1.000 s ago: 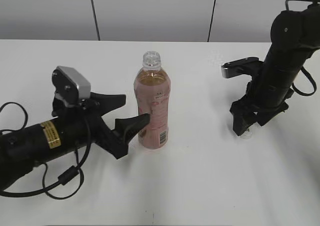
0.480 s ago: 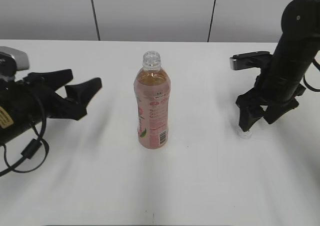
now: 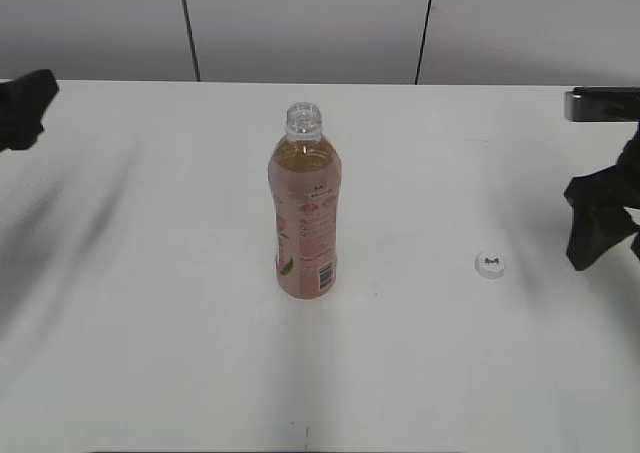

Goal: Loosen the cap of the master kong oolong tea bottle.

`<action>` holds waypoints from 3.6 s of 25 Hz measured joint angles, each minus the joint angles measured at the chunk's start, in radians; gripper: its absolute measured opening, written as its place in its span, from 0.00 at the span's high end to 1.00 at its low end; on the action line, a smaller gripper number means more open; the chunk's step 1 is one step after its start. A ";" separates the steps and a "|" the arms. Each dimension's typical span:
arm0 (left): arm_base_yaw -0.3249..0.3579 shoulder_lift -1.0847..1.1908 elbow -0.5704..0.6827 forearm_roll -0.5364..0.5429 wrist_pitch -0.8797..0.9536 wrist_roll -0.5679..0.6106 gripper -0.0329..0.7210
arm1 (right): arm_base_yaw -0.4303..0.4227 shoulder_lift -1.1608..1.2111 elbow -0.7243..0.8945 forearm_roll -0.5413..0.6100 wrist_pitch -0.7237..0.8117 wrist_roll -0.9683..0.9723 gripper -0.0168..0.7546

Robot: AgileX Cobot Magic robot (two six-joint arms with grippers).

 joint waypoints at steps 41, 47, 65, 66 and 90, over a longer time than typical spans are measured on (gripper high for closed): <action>0.067 -1.117 0.007 1.543 0.325 -1.827 0.40 | -0.002 -1.659 0.545 -0.159 0.127 0.130 0.38; 0.067 -1.117 0.007 1.544 0.334 -1.803 0.40 | -0.002 -1.737 0.594 -0.165 0.076 0.130 0.39; 0.067 -1.117 0.007 1.544 0.368 -1.797 0.40 | -0.002 -1.737 0.594 -0.166 0.068 0.209 0.40; 0.067 -1.117 0.007 1.544 0.366 -1.797 0.40 | -0.002 -1.737 0.594 -0.162 0.068 0.225 0.40; 0.025 -1.115 0.008 1.012 0.604 -1.328 0.40 | -0.002 -1.737 0.594 -0.148 0.062 0.257 0.40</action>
